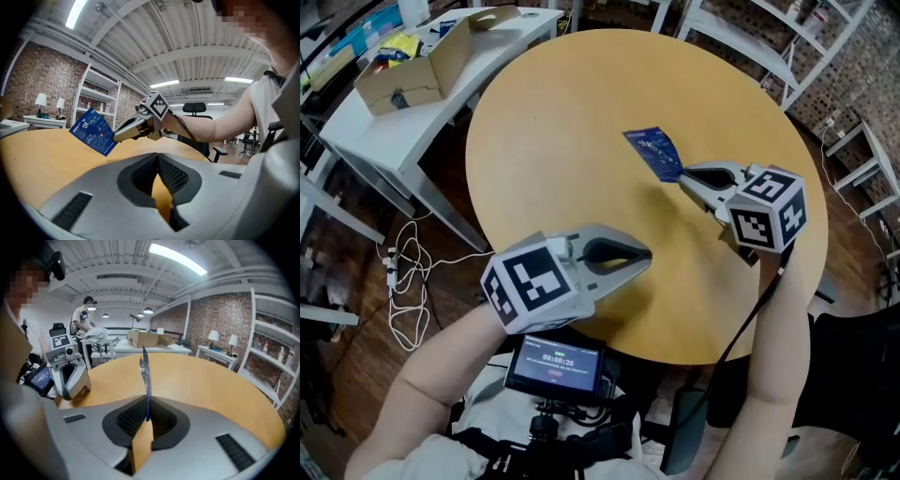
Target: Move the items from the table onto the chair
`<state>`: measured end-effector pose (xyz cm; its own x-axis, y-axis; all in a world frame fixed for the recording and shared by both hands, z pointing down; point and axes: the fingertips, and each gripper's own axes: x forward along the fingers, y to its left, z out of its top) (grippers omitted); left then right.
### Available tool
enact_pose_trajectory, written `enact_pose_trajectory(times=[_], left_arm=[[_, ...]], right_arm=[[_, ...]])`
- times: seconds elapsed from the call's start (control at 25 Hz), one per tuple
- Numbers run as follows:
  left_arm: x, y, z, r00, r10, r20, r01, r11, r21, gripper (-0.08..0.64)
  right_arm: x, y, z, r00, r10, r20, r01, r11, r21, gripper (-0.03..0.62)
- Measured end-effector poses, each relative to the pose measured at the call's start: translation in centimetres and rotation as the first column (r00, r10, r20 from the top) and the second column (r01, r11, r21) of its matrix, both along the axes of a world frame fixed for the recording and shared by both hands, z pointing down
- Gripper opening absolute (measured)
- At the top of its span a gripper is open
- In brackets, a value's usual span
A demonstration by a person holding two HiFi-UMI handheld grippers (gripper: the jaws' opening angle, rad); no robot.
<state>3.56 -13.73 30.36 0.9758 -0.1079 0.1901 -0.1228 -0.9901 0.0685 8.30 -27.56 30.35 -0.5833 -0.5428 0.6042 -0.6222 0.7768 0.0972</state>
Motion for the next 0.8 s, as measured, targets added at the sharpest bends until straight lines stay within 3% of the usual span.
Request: enact_pose_trajectory(times=[0.16, 0.36, 0.44, 0.56, 0.64, 0.8], left_arm=[[-0.2, -0.1, 0.1, 1.000, 0.006, -0.005, -0.006, 1.000, 0.016, 0.005], [0.0, -0.1, 0.0, 1.000, -0.003, -0.007, 0.003, 1.000, 0.006, 0.005], [0.5, 0.0, 0.0, 1.000, 0.009, -0.007, -0.009, 1.000, 0.014, 0.005], [1.3, 0.2, 0.1, 1.000, 0.017, -0.015, -0.017, 1.000, 0.018, 0.005], [1.9, 0.1, 0.5, 0.999, 0.028, -0.026, -0.027, 0.999, 0.038, 0.005], [3.1, 0.9, 0.5, 0.998, 0.055, -0.020, -0.054, 0.998, 0.034, 0.005]], right_arm=[[0.4, 1.9, -2.1, 0.992, 0.049, 0.113, -0.060, 0.993, 0.102, 0.021], [0.9, 3.9, -3.8, 0.959, 0.088, 0.271, -0.129, 0.982, 0.140, 0.021], [0.9, 4.8, -4.6, 0.931, 0.098, 0.351, -0.158, 0.977, 0.146, 0.021], [1.1, 6.3, -5.6, 0.864, 0.120, 0.488, -0.218, 0.965, 0.148, 0.021], [1.6, 7.3, -5.6, 0.839, 0.144, 0.524, -0.261, 0.952, 0.157, 0.021], [2.7, 9.0, -4.9, 0.835, 0.177, 0.521, -0.310, 0.933, 0.180, 0.023]])
